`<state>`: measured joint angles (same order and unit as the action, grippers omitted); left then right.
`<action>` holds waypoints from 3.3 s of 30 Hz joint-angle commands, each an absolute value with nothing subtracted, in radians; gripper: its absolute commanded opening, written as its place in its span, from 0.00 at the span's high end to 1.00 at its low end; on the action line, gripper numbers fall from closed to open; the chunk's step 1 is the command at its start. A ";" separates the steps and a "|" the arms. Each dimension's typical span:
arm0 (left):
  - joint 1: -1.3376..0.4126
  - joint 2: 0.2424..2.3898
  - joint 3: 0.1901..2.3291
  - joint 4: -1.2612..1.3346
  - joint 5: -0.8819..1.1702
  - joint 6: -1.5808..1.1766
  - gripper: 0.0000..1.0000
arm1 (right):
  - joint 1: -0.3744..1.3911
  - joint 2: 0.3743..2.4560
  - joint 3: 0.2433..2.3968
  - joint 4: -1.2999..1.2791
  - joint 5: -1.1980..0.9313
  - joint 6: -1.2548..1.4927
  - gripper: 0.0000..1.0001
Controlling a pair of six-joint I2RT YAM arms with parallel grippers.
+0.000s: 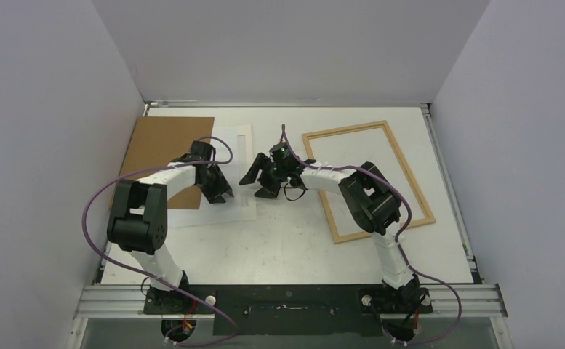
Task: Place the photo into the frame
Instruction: Adjust the photo frame item at the center of the board.
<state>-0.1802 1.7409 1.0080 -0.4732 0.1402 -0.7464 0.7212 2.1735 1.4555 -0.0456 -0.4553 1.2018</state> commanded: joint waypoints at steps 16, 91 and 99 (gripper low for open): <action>-0.137 1.722 1.134 -0.641 0.107 -0.670 0.56 | 0.707 2.176 1.434 -0.049 -0.422 1.081 0.32; -0.005 1.555 1.108 -0.798 0.140 -0.559 0.31 | 0.906 2.303 1.662 -0.746 0.124 0.276 0.12; -0.036 1.549 1.074 -0.755 0.151 -0.536 0.32 | 0.819 2.340 1.683 -0.791 0.122 0.301 0.18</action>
<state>-0.0124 1.5547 1.0718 -0.7891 0.1444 -0.5655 0.8932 2.2318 1.7409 -0.6144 0.0303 0.3027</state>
